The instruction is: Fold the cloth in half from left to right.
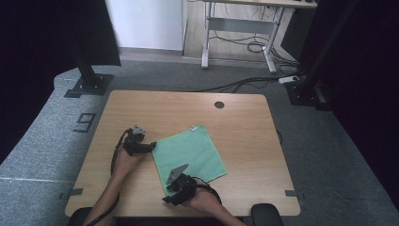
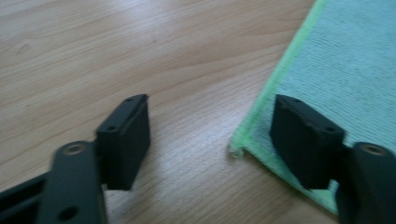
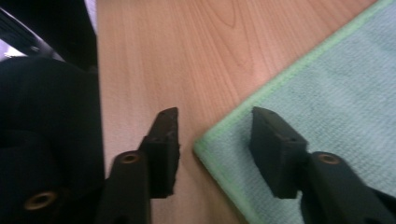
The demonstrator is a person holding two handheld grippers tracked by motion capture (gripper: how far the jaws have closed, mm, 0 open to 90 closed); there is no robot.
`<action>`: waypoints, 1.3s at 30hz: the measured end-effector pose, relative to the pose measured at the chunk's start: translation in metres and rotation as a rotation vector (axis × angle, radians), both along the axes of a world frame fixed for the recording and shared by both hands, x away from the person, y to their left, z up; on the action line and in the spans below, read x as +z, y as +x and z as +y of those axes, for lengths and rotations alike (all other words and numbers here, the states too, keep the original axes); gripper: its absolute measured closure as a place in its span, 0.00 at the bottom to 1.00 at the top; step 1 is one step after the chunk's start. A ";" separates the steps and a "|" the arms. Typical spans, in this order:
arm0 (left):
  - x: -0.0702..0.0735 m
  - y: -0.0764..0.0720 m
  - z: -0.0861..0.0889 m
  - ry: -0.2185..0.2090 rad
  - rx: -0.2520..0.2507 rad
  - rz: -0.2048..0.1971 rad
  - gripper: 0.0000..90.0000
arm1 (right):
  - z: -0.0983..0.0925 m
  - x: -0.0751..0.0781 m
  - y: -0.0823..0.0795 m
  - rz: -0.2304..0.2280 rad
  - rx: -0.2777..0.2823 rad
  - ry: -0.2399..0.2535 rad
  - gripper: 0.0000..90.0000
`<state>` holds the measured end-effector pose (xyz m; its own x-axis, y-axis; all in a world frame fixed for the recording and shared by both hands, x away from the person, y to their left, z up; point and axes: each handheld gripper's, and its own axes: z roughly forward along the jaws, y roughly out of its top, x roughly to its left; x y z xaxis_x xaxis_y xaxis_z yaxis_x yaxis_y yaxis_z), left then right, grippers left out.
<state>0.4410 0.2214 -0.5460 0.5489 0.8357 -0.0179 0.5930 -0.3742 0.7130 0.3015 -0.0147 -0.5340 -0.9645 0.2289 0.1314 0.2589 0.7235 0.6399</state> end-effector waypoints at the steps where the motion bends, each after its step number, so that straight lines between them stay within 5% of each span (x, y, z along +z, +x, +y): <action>1: 0.000 0.000 0.000 0.000 0.000 0.000 0.44 | 0.000 0.000 0.000 -0.017 -0.003 -0.009 0.66; 8: 0.002 -0.003 -0.005 -0.012 -0.057 0.001 0.68 | 0.000 0.002 -0.003 -0.085 -0.041 -0.055 0.92; 13: 0.004 -0.005 -0.012 -0.005 -0.093 0.016 0.96 | -0.001 0.002 -0.002 -0.081 -0.054 -0.053 0.95; 16: 0.005 -0.004 -0.015 0.019 -0.087 0.011 0.97 | -0.002 0.003 -0.003 -0.079 -0.056 -0.048 0.95; 25: 0.012 -0.008 0.001 -0.021 -0.054 0.049 0.98 | 0.004 0.010 -0.002 -0.043 -0.037 0.002 0.95; 30: 0.022 -0.012 0.013 -0.049 -0.031 0.050 0.98 | 0.013 0.019 -0.005 -0.064 -0.010 0.020 0.95; 39: 0.030 -0.009 0.000 -0.038 -0.045 0.017 0.97 | -0.005 0.033 -0.003 -0.086 -0.049 0.041 0.95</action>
<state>0.4317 0.2215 -0.5157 0.5850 0.8089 -0.0589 0.5885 -0.3733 0.7171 0.2983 -0.0200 -0.5011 -0.9603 0.2727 0.0585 0.2363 0.6842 0.6899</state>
